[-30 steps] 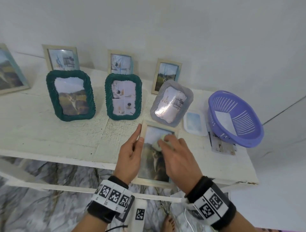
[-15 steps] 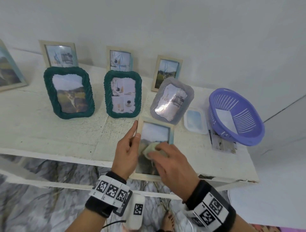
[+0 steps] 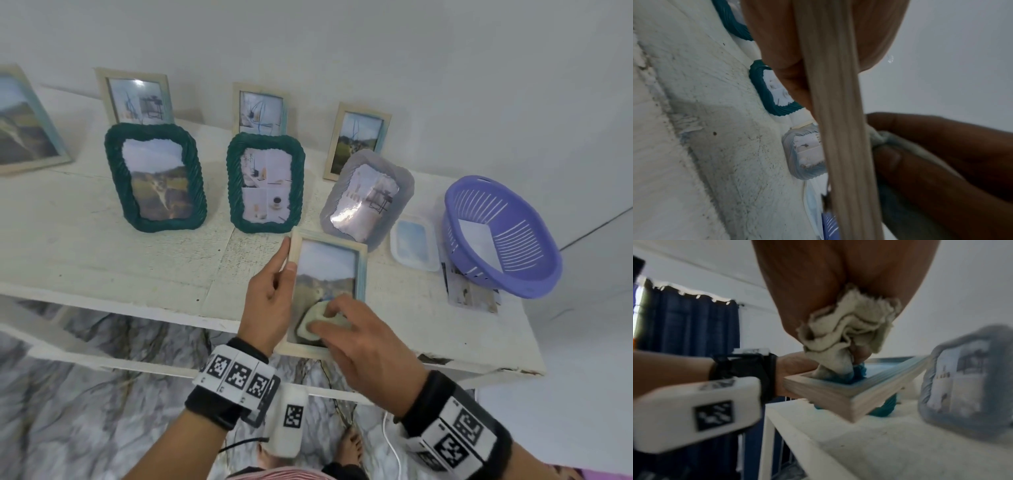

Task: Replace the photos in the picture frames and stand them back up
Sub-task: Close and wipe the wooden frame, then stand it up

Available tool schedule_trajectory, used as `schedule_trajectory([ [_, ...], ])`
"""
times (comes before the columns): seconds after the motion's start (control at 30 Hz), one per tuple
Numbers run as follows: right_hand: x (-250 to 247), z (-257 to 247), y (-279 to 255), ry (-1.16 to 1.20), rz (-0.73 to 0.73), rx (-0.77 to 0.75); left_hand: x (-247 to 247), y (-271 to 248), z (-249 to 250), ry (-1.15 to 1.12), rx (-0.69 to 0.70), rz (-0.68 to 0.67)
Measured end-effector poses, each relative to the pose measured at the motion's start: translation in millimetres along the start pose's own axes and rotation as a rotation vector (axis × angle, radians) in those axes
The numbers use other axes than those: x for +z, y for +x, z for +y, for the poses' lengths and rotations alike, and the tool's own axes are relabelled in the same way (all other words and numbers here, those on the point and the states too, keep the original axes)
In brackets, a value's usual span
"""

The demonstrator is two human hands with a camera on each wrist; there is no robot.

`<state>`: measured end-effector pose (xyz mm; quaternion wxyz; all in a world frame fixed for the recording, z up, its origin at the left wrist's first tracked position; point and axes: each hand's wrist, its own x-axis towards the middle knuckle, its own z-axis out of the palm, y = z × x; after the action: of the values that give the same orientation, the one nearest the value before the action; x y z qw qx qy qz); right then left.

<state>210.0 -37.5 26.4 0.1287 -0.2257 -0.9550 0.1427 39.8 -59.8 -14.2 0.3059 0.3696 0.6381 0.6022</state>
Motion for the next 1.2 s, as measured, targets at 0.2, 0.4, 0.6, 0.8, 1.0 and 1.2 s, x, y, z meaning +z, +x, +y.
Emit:
schedule_trajectory([
  [0.2, -14, 20, 26, -0.091, 0.189, 0.201, 10, -1, 5, -0.006, 0.027, -0.032],
  [0.4, -21, 7, 7, -0.013, -0.054, -0.033, -2, 3, 1, -0.04, 0.001, -0.001],
  [0.6, -27, 35, 25, -0.208, 0.073, 0.214, 5, 1, 1, -0.044, 0.025, -0.014],
  [0.8, -28, 19, 17, -0.023, 0.027, 0.08, -3, 11, -5, -0.064, 0.004, -0.023],
  [1.0, -25, 25, 3, -0.157, -0.133, 0.057, -4, 10, -8, -0.072, 0.001, -0.022],
  [1.2, -19, 12, 19, -0.081, -0.043, 0.096, 0, 7, -2, 0.001, 0.038, 0.001],
])
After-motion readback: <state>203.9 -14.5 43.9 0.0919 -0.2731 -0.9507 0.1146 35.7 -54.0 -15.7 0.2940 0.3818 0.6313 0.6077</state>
